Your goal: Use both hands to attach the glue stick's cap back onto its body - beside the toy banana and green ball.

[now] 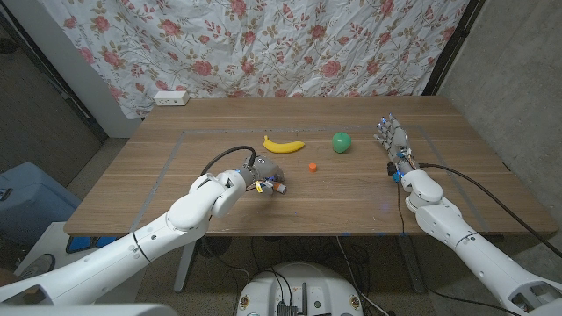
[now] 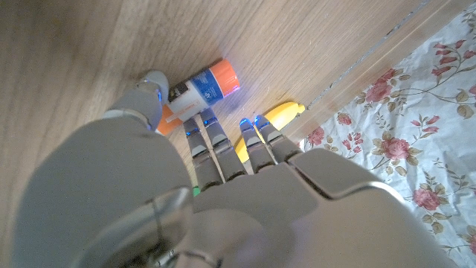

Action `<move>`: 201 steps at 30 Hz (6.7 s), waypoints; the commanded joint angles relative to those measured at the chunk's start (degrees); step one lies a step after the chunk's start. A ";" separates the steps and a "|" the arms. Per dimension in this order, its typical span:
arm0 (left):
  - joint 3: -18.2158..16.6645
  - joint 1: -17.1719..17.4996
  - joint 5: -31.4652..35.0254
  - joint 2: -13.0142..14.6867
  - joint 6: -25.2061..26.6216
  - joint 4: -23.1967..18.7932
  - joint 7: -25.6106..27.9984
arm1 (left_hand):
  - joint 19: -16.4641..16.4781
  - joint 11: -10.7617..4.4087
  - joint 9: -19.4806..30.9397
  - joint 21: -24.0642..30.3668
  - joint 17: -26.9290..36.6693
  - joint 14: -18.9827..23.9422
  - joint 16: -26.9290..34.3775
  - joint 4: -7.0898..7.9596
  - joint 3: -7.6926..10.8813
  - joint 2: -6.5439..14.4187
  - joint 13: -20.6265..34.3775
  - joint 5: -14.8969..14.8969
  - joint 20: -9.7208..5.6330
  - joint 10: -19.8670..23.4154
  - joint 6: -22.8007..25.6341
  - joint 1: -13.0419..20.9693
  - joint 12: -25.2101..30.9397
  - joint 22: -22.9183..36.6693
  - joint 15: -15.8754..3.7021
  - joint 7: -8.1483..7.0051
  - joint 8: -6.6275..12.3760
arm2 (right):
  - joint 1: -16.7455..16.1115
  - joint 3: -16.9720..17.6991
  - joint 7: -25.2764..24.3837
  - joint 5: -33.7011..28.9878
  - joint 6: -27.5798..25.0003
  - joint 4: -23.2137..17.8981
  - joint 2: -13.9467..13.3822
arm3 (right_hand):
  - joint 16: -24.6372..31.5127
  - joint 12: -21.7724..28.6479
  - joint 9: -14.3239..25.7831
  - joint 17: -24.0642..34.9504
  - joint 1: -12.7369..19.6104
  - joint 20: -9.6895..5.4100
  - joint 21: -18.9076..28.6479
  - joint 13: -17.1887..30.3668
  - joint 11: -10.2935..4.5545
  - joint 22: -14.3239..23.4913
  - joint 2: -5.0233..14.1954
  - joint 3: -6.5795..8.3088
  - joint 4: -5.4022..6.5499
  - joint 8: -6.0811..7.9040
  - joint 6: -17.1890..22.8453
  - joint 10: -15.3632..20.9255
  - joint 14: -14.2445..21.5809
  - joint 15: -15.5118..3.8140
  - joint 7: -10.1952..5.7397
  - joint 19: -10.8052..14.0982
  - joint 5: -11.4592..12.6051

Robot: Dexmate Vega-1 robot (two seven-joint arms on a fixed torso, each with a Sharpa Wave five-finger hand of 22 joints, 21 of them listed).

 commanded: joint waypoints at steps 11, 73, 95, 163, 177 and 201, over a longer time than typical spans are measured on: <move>0.36 -0.08 -1.85 0.21 -0.81 2.39 5.29 | 4.20 -0.26 0.15 0.59 0.11 5.73 -0.26 0.13 -3.10 0.52 0.10 0.14 -2.31 10.49 14.93 3.73 -0.54 0.15 -7.90 0.12 0.78 | 0.37 -0.13 -0.76 -0.46 -0.14 0.41 0.44 | 0.28 0.20 0.22 0.22 0.04 -0.04 0.31 0.16 0.01 0.12 1.28 0.20 -0.47 0.29 0.29 0.36 0.31 0.24 -0.35 0.00 -0.15; -4.19 1.69 -4.31 4.22 1.36 -0.26 10.93 | 8.18 -0.41 0.26 0.26 0.11 14.66 -0.41 0.26 -6.99 2.53 0.54 -0.08 -6.30 32.98 33.87 7.16 0.87 0.13 -7.91 4.74 -0.96 | -3.65 -0.41 -3.35 -5.73 -4.90 -11.35 -5.91 | 0.51 0.14 0.23 0.26 0.29 -0.26 0.32 0.18 -0.22 0.12 1.63 0.38 -1.11 0.22 1.26 0.52 0.23 -0.05 -0.92 0.01 -0.23; -7.71 1.22 -12.81 4.45 2.41 1.17 15.04 | 7.76 -0.43 0.32 0.15 0.09 14.53 -0.61 0.26 -7.30 2.55 0.56 -0.09 -6.52 33.75 34.21 7.36 0.64 0.12 -8.59 4.73 -1.31 | -3.28 -3.00 -7.05 -18.46 -8.59 -18.45 -10.19 | -0.20 0.23 0.20 -0.32 1.94 -0.82 -0.19 0.17 -2.02 0.11 0.99 0.84 -2.99 0.25 2.03 0.91 -1.07 -0.69 -2.63 -1.83 -0.33; -8.12 -3.79 -36.27 2.23 -8.77 14.87 32.03 | 5.64 -0.44 0.47 -0.13 0.03 12.98 -0.97 0.50 -8.20 2.71 0.62 -0.11 -6.94 34.48 34.33 7.23 -0.21 0.12 -8.83 4.58 -2.36 | 11.85 -22.36 23.57 -66.20 -47.13 -45.38 -24.33 | -1.01 0.10 0.92 -1.37 19.07 5.54 -0.26 1.01 -6.35 0.18 -6.54 4.96 -10.14 1.61 -5.01 -0.61 -11.96 4.19 -3.73 -17.46 -0.44; -8.26 -3.51 -39.24 0.72 -10.35 17.13 35.29 | 5.42 -0.43 0.49 -0.08 0.03 12.69 -0.96 0.52 -8.31 2.83 0.64 -0.10 -6.91 34.50 34.49 7.23 -0.32 0.12 -8.78 4.55 -2.43 | 15.07 -26.19 37.29 -77.12 -49.43 -48.48 -22.35 | -0.62 0.09 1.07 -1.35 22.79 6.93 0.31 1.21 -5.44 0.16 -8.19 5.95 -10.07 1.18 -7.57 -1.55 -12.34 5.60 -3.15 -16.91 0.05; -7.80 -4.05 -42.97 -1.48 -12.54 20.21 38.46 | 5.13 -0.43 0.52 -0.02 0.03 12.41 -0.92 0.51 -8.44 2.99 0.67 -0.07 -6.94 34.64 34.55 7.30 -0.41 0.11 -8.71 4.69 -2.58 | 18.16 -29.05 49.79 -88.83 -44.16 -42.75 -14.71 | 0.63 0.95 1.32 -1.46 27.46 7.61 1.06 1.59 -4.90 0.15 -10.54 6.99 -9.91 3.16 -4.31 0.65 -9.24 5.46 -3.25 -13.32 0.44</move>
